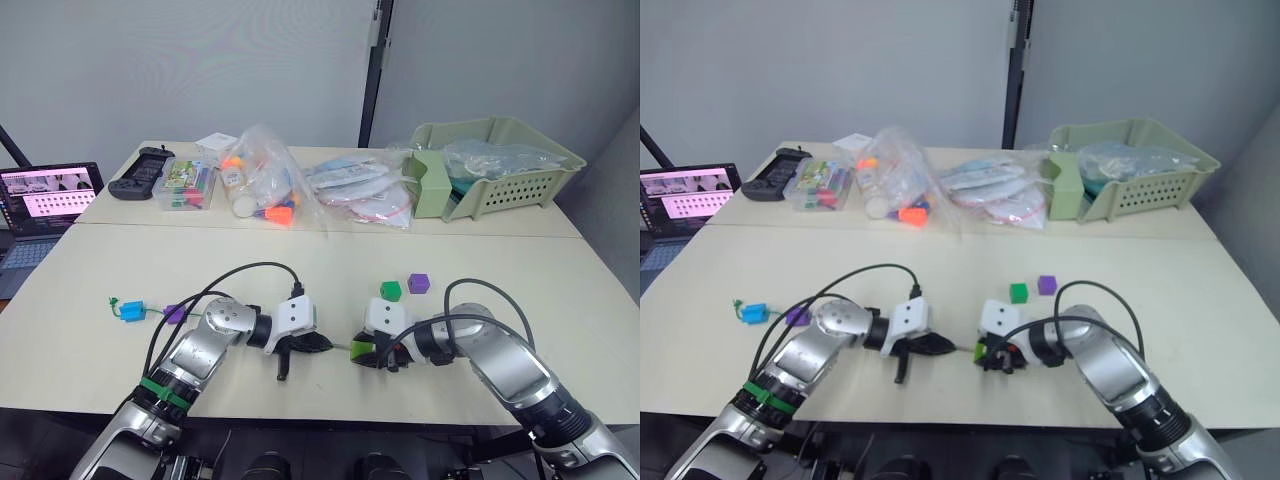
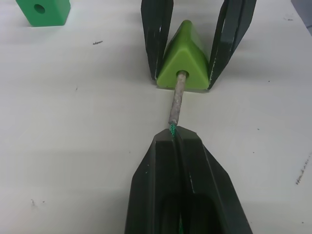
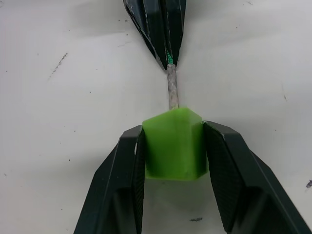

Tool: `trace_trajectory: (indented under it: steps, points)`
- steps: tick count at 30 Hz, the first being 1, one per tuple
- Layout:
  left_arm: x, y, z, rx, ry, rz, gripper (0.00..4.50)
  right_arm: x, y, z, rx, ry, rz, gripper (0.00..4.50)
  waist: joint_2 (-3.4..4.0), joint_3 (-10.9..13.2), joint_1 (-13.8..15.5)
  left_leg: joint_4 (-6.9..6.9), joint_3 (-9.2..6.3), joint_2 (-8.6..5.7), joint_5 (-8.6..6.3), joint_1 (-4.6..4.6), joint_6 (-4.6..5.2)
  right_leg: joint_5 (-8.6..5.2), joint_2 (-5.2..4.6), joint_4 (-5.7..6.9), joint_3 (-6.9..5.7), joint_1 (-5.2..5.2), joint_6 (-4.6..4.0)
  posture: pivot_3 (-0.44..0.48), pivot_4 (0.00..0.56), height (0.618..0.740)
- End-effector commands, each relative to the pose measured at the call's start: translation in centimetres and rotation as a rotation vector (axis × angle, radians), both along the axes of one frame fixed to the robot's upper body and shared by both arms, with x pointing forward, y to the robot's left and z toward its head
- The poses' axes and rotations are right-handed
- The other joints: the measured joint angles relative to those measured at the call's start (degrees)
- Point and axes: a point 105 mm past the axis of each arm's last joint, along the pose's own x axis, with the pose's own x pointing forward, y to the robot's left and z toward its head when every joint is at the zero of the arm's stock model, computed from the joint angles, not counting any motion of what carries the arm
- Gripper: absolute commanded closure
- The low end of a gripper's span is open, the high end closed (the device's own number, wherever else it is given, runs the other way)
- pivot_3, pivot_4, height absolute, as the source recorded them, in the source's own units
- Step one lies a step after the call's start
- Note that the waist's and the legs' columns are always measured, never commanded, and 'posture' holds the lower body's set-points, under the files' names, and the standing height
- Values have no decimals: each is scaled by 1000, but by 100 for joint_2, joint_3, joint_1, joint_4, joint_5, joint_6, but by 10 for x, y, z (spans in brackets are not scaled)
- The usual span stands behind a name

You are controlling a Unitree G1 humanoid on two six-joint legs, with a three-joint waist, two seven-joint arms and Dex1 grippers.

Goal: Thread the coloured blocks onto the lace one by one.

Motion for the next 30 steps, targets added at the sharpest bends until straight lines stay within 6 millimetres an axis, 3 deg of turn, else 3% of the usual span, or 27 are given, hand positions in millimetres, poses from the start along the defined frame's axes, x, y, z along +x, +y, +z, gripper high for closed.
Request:
trace_trajectory:
  steps: [1, 11, 17, 25, 30]
  points:
    - [-3, -11, 12, -20, -40, -43, 4463, -7, 2, -3, 6, 22, 12, 3206, 0, 0, 0, 0, 0, 0, 0, 0, 0, 0, 0, 0, 0, 0, 0, 0, 150, 740]
    - [2, -47, 8, 6, -70, -78, 4463, -7, 5, -4, 9, 23, 6, 3206, 0, 0, 5, 0, 5, -3, 0, 2, 0, 0, 2, 0, 0, 4, 0, 0, 150, 740]
    - [7, -39, 13, 0, -48, -43, 4463, -8, 4, -4, 10, 25, -2, 3206, 0, 0, 17, 8, 3, -5, 0, 3, 0, 0, 0, 0, 0, 11, 1, 0, 150, 740]
    - [-1, -15, 22, 6, -11, -48, 2061, -7, 3, -6, 10, 25, -18, 3206, 0, 0, -7, 0, -2, -1, 0, 2, 0, 0, 1, 0, 0, 3, 1, 0, 150, 740]
    - [1, 4, 7, 61, -18, -18, 2061, -6, 1, -5, 6, 24, -26, 3206, 0, 0, -12, -5, -3, 0, 0, 4, 0, 0, 1, 0, 0, 1, 1, 0, 150, 740]
